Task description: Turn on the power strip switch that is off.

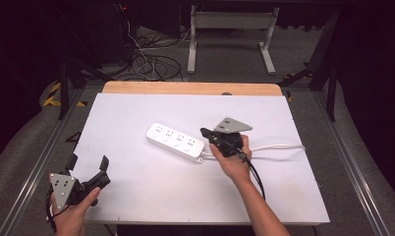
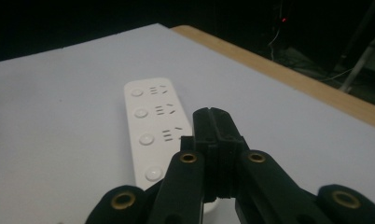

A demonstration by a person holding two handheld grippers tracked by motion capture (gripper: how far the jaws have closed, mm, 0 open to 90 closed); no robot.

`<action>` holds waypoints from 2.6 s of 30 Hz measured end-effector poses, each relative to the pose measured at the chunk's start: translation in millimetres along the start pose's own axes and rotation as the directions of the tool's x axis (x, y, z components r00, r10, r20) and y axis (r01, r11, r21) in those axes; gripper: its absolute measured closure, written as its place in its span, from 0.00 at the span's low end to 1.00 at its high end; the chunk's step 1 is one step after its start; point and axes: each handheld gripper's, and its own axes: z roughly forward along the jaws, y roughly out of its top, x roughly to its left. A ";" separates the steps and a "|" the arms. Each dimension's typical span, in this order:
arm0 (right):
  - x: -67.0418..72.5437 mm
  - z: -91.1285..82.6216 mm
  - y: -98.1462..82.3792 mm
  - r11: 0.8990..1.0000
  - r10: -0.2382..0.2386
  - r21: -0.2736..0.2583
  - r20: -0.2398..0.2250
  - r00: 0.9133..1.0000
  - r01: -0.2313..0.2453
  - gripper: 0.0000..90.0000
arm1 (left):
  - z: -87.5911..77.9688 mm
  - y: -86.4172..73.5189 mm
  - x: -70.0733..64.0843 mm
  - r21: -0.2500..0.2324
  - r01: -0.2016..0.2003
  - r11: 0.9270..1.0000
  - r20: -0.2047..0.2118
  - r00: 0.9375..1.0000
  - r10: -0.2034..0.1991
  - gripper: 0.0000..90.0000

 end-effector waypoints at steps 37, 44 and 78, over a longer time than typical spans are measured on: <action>-42.4 -120.0 -72.4 0.930 0.169 -0.364 0.290 0.942 -0.054 0.16 | 3.3 -0.4 -2.7 0.003 -0.006 1.000 0.010 1.000 0.006 0.08; -41.6 -118.6 -73.1 0.930 0.144 -0.366 0.308 0.940 -0.023 0.15 | 3.5 -0.5 -3.0 0.004 -0.006 1.000 0.011 1.000 0.006 0.07; -48.2 -121.7 -78.4 0.923 0.195 -0.381 0.354 0.915 -0.050 0.04 | 5.7 -0.2 -2.9 0.005 -0.004 1.000 0.010 1.000 0.004 0.07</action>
